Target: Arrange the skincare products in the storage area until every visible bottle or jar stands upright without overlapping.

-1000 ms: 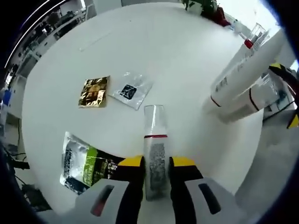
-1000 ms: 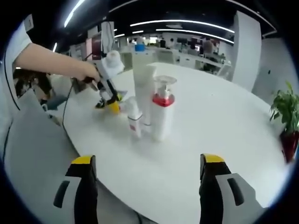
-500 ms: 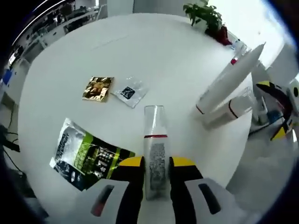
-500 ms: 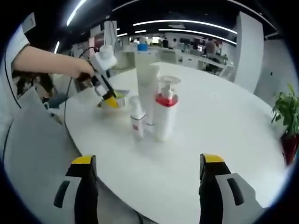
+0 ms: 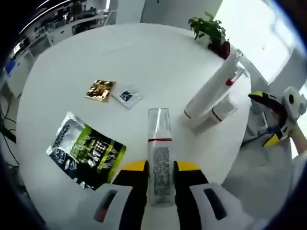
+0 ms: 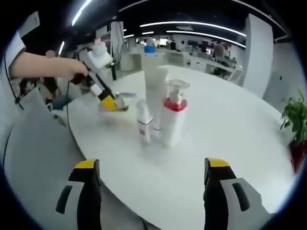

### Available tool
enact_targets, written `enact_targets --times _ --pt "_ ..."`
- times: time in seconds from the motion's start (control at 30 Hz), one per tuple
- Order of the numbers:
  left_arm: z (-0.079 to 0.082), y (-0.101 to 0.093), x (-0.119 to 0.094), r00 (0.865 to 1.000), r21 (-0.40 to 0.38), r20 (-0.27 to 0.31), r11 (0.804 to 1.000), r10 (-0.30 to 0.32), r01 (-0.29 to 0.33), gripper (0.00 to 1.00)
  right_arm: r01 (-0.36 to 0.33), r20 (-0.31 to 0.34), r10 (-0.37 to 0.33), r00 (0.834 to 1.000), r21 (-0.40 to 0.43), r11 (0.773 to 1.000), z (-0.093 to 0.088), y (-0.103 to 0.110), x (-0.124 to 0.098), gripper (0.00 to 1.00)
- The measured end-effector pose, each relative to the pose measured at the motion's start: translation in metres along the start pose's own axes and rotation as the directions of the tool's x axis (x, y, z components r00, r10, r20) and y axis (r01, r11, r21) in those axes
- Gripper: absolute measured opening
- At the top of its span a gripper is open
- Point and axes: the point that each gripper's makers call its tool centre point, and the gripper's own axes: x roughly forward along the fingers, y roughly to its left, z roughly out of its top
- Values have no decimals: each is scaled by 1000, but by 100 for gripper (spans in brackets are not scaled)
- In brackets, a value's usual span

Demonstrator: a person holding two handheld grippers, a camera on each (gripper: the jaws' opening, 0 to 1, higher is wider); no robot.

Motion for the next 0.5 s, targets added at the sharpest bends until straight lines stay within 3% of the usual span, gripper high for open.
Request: enact_targets --times 0.1,0.3,0.5 --pt "5 -8 -8 999 -7 45 1000 -17 18 23 14 30 -14 999 18 1000 5 -4 -4 80" --pt "7 -21 -24 994 -31 101 999 -38 41 23 -7 69 0 998 104 995 10 -4 -8 82" --pt "8 -35 -38 984 -42 164 996 -73 81 23 -20 71 12 997 105 994 8 -3 -5 82"
